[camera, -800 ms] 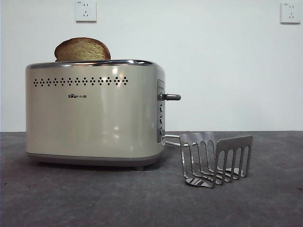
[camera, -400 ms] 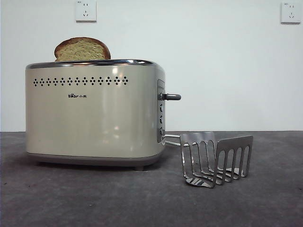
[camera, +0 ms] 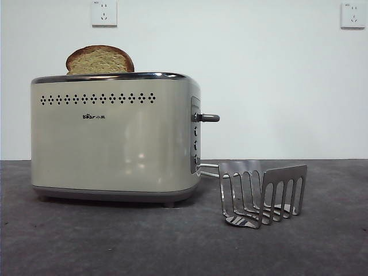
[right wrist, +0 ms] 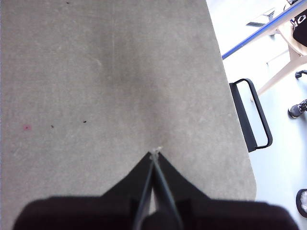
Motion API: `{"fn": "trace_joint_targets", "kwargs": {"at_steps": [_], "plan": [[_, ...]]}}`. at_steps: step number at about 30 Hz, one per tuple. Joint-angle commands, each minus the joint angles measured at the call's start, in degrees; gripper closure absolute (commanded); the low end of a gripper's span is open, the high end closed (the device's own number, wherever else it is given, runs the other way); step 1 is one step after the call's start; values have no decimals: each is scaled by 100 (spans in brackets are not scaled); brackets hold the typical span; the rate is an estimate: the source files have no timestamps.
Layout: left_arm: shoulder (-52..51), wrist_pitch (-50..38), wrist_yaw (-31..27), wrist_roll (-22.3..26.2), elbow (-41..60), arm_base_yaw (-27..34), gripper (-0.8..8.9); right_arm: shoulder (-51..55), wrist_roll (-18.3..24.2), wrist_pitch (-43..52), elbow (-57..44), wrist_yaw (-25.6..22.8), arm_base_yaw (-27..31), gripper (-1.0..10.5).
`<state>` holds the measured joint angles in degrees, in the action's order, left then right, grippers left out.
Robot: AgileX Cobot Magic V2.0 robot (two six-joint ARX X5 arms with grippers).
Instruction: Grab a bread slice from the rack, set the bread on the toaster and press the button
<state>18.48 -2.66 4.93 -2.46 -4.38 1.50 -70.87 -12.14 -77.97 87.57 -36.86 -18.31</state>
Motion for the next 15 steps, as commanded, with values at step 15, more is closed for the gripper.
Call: {"fn": "trace_joint_targets", "kwargs": {"at_steps": [15], "plan": [[-1257, 1255, -122, 190, 396, 20, 817, -15, 24, -116, -13, -4, -4, 947]]}}
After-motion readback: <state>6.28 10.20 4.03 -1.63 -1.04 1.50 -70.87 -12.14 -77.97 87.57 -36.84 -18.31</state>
